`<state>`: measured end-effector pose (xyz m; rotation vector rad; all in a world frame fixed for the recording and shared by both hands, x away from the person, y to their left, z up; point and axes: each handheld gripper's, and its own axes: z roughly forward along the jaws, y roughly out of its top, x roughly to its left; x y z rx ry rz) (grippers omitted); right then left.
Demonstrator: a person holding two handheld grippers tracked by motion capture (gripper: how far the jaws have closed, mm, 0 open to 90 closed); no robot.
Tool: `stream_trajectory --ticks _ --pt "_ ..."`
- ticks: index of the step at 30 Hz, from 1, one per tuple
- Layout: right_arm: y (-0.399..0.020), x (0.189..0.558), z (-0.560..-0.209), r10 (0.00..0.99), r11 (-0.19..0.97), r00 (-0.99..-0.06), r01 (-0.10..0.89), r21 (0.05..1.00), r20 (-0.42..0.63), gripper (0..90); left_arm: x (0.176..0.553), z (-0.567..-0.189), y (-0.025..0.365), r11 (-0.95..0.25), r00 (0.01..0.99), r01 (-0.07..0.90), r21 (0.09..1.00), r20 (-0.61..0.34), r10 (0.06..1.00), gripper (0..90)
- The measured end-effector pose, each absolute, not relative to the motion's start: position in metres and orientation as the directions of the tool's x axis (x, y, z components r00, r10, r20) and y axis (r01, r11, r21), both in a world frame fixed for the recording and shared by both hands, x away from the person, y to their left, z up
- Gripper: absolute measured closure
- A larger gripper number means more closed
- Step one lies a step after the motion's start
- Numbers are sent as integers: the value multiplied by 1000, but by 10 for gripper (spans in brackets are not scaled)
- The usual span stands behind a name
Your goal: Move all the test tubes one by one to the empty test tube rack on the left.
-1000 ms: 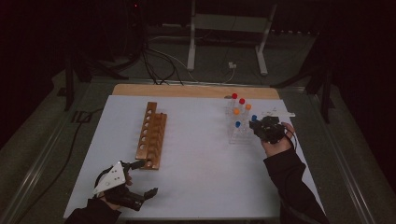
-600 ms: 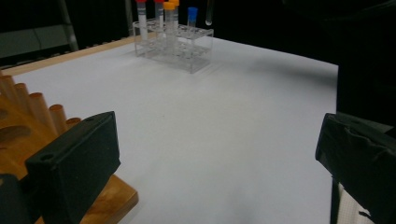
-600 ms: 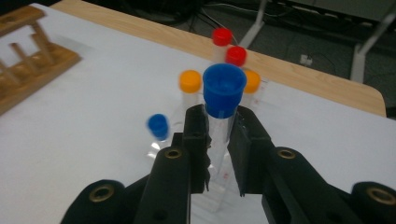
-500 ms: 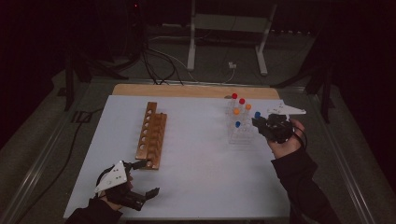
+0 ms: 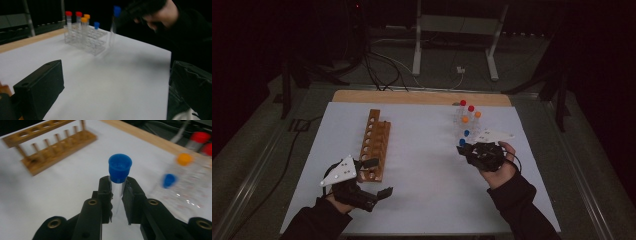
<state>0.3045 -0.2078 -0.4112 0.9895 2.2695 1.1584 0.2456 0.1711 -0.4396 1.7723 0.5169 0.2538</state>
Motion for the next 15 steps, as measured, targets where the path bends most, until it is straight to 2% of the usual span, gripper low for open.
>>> stream_trajectory --ticks 4,11,15 --pt "-192 296 -419 695 430 -719 390 814 -23 773 253 -429 163 -197 888 181 963 -74 454 6" --pt "-170 283 -428 636 456 -772 373 808 -3 773 268 -423 139 -225 908 197 954 -91 409 7" --pt "-160 278 -429 610 469 -792 363 805 2 773 271 -423 131 -229 909 198 953 -91 406 35"
